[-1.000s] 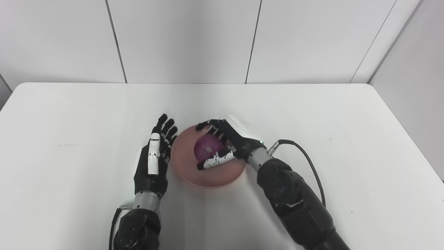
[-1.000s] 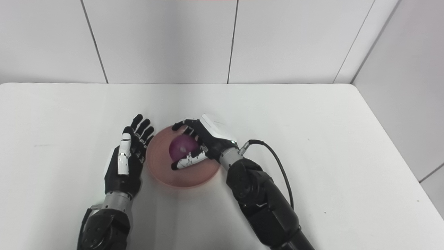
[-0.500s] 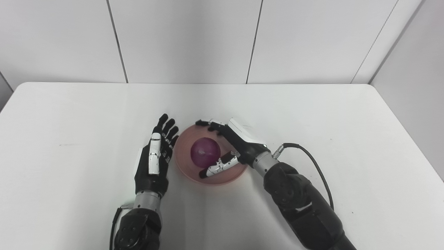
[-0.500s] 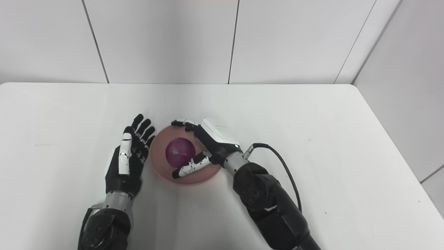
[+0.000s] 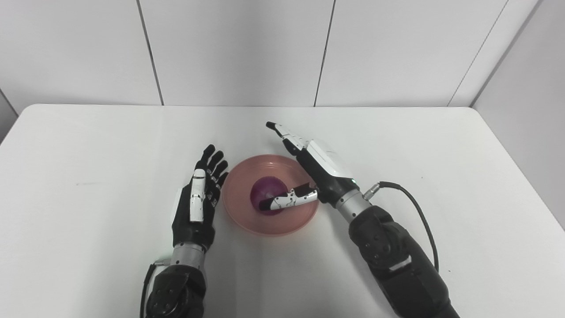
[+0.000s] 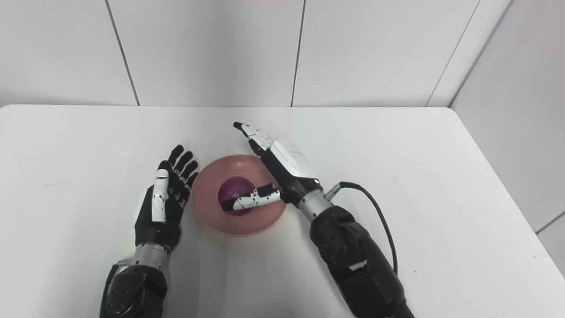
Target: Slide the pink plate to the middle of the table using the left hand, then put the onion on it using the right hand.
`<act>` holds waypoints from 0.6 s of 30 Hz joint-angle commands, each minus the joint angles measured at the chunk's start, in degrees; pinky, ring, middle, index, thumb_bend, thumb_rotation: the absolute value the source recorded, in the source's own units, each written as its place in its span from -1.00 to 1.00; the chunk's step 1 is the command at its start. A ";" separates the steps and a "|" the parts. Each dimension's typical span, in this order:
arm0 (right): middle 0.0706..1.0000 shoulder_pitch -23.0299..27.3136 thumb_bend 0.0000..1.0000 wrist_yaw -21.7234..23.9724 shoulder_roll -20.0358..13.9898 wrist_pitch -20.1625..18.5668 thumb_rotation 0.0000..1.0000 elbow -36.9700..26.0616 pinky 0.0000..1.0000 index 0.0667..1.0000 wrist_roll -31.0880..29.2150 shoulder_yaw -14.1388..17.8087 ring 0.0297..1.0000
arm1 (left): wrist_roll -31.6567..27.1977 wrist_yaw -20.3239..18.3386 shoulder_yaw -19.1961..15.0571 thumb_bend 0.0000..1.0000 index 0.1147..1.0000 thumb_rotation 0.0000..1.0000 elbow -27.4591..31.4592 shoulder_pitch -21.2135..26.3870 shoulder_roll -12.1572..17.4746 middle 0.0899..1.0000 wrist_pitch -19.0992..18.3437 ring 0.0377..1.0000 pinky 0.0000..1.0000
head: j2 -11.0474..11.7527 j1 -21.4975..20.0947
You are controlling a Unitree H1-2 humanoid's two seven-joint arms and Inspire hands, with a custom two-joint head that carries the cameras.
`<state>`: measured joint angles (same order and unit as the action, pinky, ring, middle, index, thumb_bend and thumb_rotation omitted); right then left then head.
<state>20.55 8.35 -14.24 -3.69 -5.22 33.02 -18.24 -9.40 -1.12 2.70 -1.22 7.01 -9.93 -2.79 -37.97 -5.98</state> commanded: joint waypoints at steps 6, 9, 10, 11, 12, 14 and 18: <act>1.00 -1.85 1.00 -3.57 1.92 3.51 0.21 -4.76 0.81 1.00 -7.25 6.46 0.99 | 0.25 0.30 -0.06 -0.11 0.80 1.00 -1.20 -0.52 -0.28 0.86 -0.56 0.86 0.85 | 0.29 -0.03; 1.00 -3.61 1.00 -4.63 2.74 3.09 0.29 -5.99 0.85 1.00 -9.53 8.97 0.98 | 0.07 0.40 -0.14 -0.12 0.81 1.00 -1.02 -0.60 -0.45 0.86 -0.86 0.86 0.85 | 0.35 0.08; 1.00 -4.01 1.00 -4.88 2.88 3.16 0.33 -6.18 0.87 1.00 -9.86 9.46 0.98 | 0.03 0.42 -0.15 -0.12 0.81 1.00 -0.98 -0.62 -0.48 0.86 -0.91 0.86 0.85 | 0.35 0.08; 1.00 -4.58 1.00 -5.27 3.00 3.27 0.37 -6.39 0.87 1.00 -10.06 10.02 0.98 | 0.01 0.45 -0.13 -0.12 0.81 1.00 -0.88 -0.63 -0.51 0.86 -0.99 0.86 0.86 | 0.39 0.03; 1.00 -5.16 1.00 -5.70 3.07 3.19 0.45 -6.63 0.86 1.00 -10.03 10.46 0.97 | 0.08 0.47 -0.05 -0.12 0.81 1.00 -0.71 -0.67 -0.51 0.86 -1.09 0.86 0.86 | 0.41 -0.01; 1.00 -6.44 0.98 -6.78 3.43 2.18 0.73 -7.18 0.79 1.00 -9.32 11.32 0.94 | 0.08 0.48 0.05 -0.12 0.81 1.00 -0.36 -0.81 -0.56 0.86 -1.26 0.86 0.85 | 0.45 0.03; 1.00 -8.78 0.93 -8.14 5.21 -0.28 0.97 -8.16 0.81 1.00 -9.79 13.35 0.93 | -0.11 0.19 -0.02 -0.11 0.81 1.00 -0.76 -0.76 -0.31 0.86 -0.85 0.86 0.87 | 0.43 0.17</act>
<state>10.52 1.55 -9.65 -3.75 -11.06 23.59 -5.65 -9.68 -1.12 2.59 -1.33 7.01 -9.93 -2.54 -37.62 -5.80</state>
